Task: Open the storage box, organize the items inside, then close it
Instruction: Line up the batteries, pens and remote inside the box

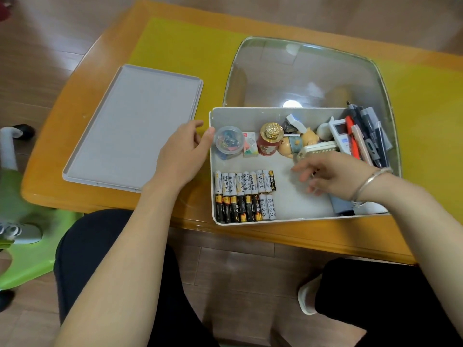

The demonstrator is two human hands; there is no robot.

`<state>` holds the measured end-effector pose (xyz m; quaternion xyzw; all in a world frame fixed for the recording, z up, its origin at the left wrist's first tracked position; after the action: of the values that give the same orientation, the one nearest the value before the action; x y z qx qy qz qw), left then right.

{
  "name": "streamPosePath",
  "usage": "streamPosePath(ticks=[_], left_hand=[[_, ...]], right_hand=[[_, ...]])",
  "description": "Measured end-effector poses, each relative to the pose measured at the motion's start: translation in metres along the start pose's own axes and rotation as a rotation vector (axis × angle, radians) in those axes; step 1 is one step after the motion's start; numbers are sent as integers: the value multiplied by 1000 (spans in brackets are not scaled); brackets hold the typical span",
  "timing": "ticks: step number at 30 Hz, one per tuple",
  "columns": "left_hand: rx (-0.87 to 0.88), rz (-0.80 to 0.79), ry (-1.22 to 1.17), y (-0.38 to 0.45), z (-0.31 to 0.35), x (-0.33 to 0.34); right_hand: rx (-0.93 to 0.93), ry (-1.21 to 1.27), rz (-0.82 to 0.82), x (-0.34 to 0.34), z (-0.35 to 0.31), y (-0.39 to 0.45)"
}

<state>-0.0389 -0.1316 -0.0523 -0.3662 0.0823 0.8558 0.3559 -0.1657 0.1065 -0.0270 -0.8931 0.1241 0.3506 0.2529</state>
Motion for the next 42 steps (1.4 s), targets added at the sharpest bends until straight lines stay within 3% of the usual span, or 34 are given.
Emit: streamPosePath(ticks=[3,5,8,11,17,21,25,42], left_hand=[[252,247,6,-25,35,-20],[478,213,-17,-51,69,-12],[690,-199,73,-85,116,43],[697,-674,305,-106,139,116],[833,-948,620,-115,153,185],[790,-1106,745,-110,138,206],[864,-1100,795,-112,138,210],[1174,-767,1051,-113,143,197]], right_hand=[[-20,27,28,-13,4,-23],[-65,-8,104,-21,6,-38],[-149,-65,390,-42,11,-61],[-177,-156,630,-62,25,-87],[-56,-188,713,-57,54,-100],[-60,-146,766,-53,58,-98],[-71,-130,794,-45,63,-97],[-64,-193,776,-42,64,-95]])
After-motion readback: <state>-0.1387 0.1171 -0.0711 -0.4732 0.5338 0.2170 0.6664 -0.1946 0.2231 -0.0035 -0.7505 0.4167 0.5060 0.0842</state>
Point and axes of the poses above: each hand's wrist, its own y-axis towards the middle knuckle, its own x-axis out of the palm, z = x × y, the point moved 7 cm from there along y, towards the middle knuckle, and after that the axes turned 12 degrees about -x, right-handed, at the moved point
